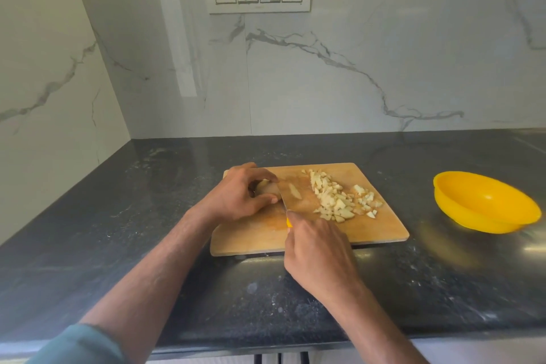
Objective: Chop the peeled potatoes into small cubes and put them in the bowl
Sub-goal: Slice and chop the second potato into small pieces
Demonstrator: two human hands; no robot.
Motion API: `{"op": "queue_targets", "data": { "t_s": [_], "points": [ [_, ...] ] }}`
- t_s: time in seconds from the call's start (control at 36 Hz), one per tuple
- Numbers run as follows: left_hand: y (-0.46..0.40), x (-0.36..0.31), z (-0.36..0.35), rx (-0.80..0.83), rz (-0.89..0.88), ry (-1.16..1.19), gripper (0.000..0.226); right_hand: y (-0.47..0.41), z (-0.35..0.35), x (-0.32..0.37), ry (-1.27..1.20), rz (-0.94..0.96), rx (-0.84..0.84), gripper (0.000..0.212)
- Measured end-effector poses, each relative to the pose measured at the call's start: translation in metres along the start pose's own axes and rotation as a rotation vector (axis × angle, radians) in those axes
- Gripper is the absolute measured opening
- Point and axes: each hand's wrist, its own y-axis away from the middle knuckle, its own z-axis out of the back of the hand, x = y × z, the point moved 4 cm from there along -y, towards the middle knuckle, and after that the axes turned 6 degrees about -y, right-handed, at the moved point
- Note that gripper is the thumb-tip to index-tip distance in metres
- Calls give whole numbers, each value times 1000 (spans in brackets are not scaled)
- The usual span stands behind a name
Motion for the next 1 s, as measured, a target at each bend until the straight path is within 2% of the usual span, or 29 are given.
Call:
{"op": "queue_targets", "data": {
  "t_s": [0.22,0.42,0.64,0.83,1.0],
  "points": [
    [2,3,-2,-13,1,67,37,0,-7,0,33,-37,10,44],
    [3,6,1,-94,68,170,47,-9,0,-3,-25,-48,-146,44],
    [0,11,-2,-110,61,175,34,-28,7,-2,-162,8,-223,42],
    [-1,10,-2,-107,72,195,28,-24,0,-2,-141,11,-204,43],
    [0,7,-1,-106,65,191,34,-20,-1,-5,-139,-1,-206,43]
  ]
}}
